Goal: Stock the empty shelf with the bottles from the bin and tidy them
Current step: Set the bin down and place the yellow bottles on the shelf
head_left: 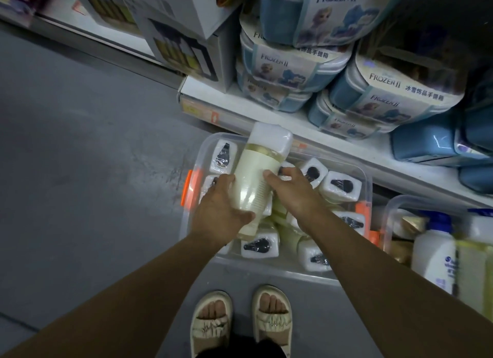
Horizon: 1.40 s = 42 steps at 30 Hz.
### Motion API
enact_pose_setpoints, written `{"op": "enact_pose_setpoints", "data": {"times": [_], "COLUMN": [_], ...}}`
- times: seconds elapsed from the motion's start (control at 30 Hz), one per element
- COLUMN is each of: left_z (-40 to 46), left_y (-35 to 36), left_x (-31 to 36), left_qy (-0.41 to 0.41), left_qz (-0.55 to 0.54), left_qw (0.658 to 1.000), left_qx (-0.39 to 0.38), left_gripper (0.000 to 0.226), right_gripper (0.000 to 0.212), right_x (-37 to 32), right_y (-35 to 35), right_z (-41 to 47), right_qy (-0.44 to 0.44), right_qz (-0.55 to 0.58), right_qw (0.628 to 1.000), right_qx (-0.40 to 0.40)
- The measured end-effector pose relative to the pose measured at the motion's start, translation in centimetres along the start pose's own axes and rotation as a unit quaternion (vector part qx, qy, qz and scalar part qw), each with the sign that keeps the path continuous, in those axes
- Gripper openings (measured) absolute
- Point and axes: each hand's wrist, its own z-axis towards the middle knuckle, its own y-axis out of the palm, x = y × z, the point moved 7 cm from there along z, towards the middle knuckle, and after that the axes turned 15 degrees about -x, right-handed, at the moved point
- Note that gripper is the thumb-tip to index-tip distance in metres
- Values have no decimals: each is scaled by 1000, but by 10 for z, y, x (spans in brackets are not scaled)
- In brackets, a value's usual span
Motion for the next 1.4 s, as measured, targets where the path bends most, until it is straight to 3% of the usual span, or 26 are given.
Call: {"op": "enact_pose_setpoints", "data": {"times": [0.07,0.23,0.43,0.57,0.6,0.77,0.9,1.0,1.23,1.4], "left_z": [-4,-4,-4,-6,-6,-4,-7,-10,-22,-24], "left_y": [0,-3,4,18,24,46,47,41,43,53], "left_x": [3,2,-9,-4,-2,21,38,52,84,83], "left_qy": [23,34,14,6,-1,-8,-4,11,50,78], "left_qz": [-27,-44,-71,-89,-109,-159,-115,-46,83,75], "left_qw": [999,998,993,984,977,956,971,988,994,988], "left_qx": [-14,-33,-89,-155,-181,-246,-211,-149,-45,-112], "left_gripper": [65,42,43,53,59,79,77,81,90,94], "right_gripper": [65,124,105,54,52,64,66,83,85,83], "right_x": [1,5,15,23,25,29,31,27,24,29], "right_y": [6,12,11,1,-3,-18,-28,-34,-51,-65], "right_z": [6,20,18,6,4,-8,-15,-21,-30,-37], "right_qy": [10,11,13,-55,-62,-93,-107,-127,-136,-134], "right_qz": [43,25,91,193,221,300,329,309,256,215], "right_qw": [999,998,995,979,972,943,928,931,956,967], "right_qx": [4,61,45,-24,-44,-111,-139,-148,-43,9]}}
